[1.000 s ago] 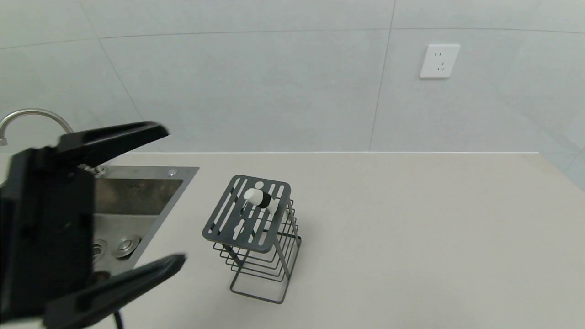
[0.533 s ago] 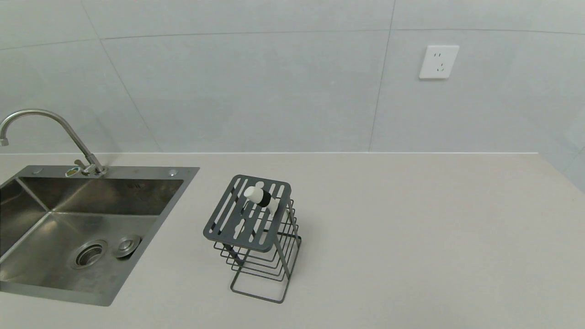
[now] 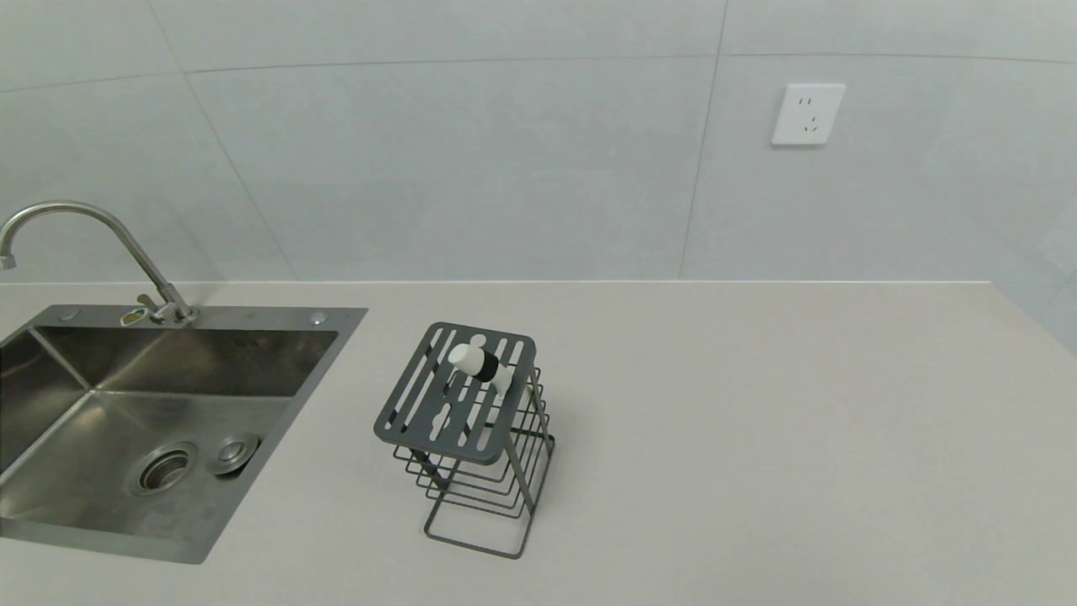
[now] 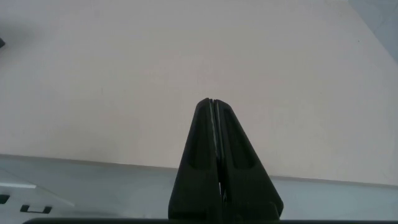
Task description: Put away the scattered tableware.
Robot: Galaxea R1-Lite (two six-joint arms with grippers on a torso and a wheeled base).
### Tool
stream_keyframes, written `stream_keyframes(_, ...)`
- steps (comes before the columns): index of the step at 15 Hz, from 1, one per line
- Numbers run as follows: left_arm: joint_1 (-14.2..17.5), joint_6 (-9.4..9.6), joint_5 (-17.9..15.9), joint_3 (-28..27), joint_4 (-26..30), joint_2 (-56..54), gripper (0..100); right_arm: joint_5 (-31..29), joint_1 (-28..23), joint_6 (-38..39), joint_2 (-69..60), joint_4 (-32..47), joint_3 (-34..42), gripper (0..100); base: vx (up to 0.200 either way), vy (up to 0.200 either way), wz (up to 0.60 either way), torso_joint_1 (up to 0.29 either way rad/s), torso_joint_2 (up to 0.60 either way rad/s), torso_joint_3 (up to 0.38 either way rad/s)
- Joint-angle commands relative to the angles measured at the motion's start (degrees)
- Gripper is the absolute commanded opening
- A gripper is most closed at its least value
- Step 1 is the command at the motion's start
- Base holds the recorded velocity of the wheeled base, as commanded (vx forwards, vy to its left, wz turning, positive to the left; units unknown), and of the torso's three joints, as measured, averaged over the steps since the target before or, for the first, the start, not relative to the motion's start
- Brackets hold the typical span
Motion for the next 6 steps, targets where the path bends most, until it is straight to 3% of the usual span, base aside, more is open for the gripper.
stream_keyframes(1, 0.1, 6.73, 29.0, 1.3, 6.5, -0.5, 100, 0.0, 0.0, -0.1, 0.1, 0.1, 0.0, 0, 0.0, 0.0, 0.0, 0.0, 0.0, 0.0)
stream_keyframes(2, 0.2, 2.16, 29.4, 1.2, 7.1, -0.5, 100, 0.1, 0.0, 0.0, 0.1, 0.1, 0.0, 0, 0.0, 0.0, 0.0, 0.0, 0.0, 0.0)
stream_keyframes(6, 0.1, 2.07, 30.0, 1.2, 7.1, -0.5, 100, -0.2, 0.0, 1.8, 0.1, 0.2, 0.0, 0, 0.0, 0.0, 0.0, 0.0, 0.0, 0.0)
